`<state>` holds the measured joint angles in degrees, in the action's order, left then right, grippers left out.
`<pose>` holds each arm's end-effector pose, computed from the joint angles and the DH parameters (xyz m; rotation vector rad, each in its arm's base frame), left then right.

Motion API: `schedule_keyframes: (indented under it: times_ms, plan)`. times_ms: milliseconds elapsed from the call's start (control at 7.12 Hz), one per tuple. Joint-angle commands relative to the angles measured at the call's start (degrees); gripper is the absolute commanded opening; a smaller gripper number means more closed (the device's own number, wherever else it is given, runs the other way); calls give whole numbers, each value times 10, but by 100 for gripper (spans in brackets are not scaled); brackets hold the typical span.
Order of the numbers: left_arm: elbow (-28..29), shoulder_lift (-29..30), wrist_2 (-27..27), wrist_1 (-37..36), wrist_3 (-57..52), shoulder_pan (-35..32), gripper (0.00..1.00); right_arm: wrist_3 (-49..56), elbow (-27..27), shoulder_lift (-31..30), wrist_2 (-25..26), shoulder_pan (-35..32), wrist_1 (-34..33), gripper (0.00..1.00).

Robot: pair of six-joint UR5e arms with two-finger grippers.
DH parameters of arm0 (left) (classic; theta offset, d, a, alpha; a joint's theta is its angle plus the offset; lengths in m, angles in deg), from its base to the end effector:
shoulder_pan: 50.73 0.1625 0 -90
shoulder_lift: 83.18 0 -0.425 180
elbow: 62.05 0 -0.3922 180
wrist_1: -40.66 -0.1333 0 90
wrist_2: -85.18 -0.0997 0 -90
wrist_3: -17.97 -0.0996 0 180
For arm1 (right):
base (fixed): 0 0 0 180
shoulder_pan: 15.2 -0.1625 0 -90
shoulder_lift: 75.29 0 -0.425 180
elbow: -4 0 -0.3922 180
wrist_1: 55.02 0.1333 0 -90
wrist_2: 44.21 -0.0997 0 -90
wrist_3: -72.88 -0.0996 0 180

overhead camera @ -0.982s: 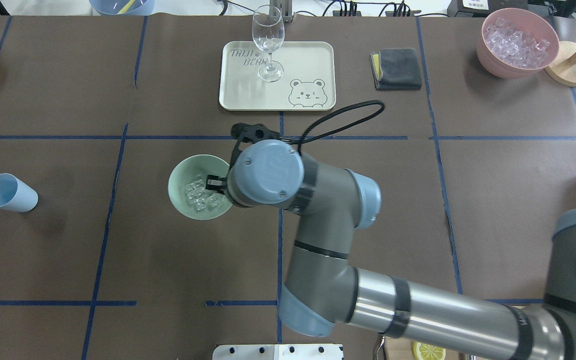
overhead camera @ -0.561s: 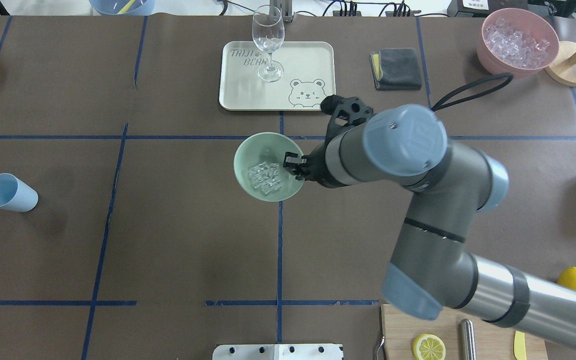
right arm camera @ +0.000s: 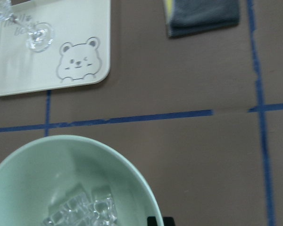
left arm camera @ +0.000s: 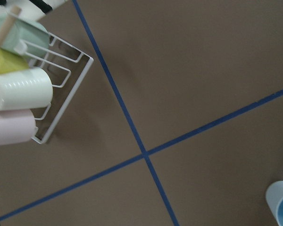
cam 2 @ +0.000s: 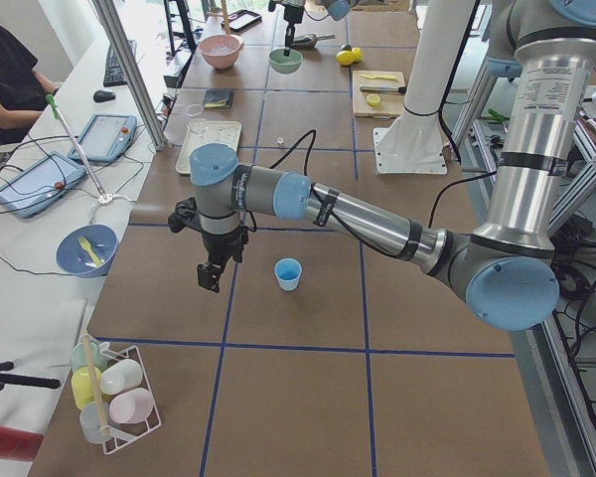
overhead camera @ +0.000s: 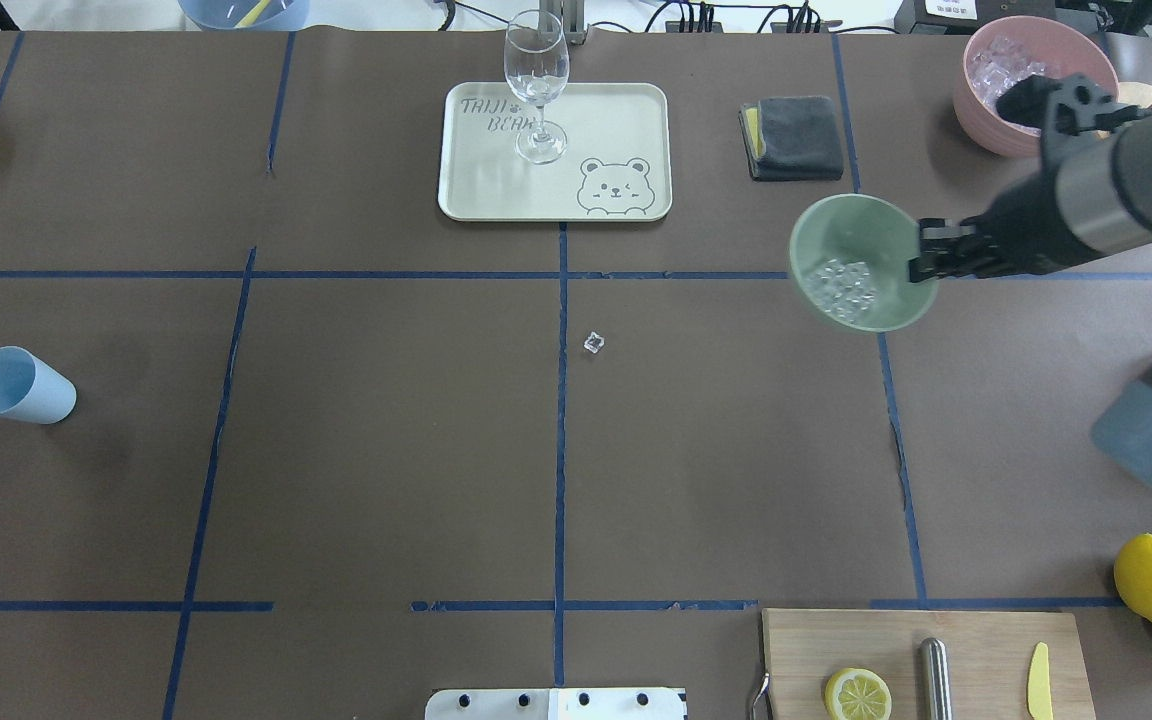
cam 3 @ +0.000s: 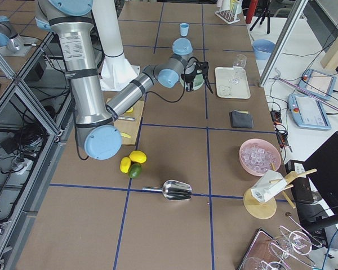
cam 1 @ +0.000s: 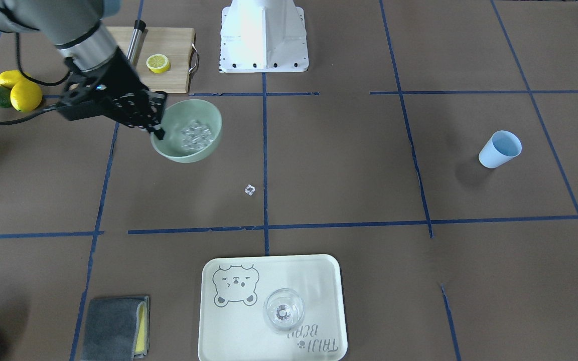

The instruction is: Pour ice into bowl

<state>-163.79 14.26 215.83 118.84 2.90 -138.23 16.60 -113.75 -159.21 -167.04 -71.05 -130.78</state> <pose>-0.0451 -0.5365 0.5172 0.2008 0.6942 0.3388 -0.2149 -0.4581 0.3485 0.1917 -0.9562 0.1149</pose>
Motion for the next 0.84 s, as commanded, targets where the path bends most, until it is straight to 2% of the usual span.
schedule_keyframes:
  times_ms: [0,281,421,561,702]
  plan:
    - [19,-8,28,-8,5,-7,100,179,19,-116,-44,-106,-1,0]
    - [22,-9,28,-7,6,-7,100,281,51,-168,-50,-146,0,0]
    - [24,-9,28,-5,6,-7,100,280,67,-169,-50,-145,1,0]
    - [24,-9,28,-4,6,-7,100,259,83,-170,-50,-145,41,0]
    - [24,-9,28,-4,5,-7,100,179,116,-176,-58,-142,144,0]
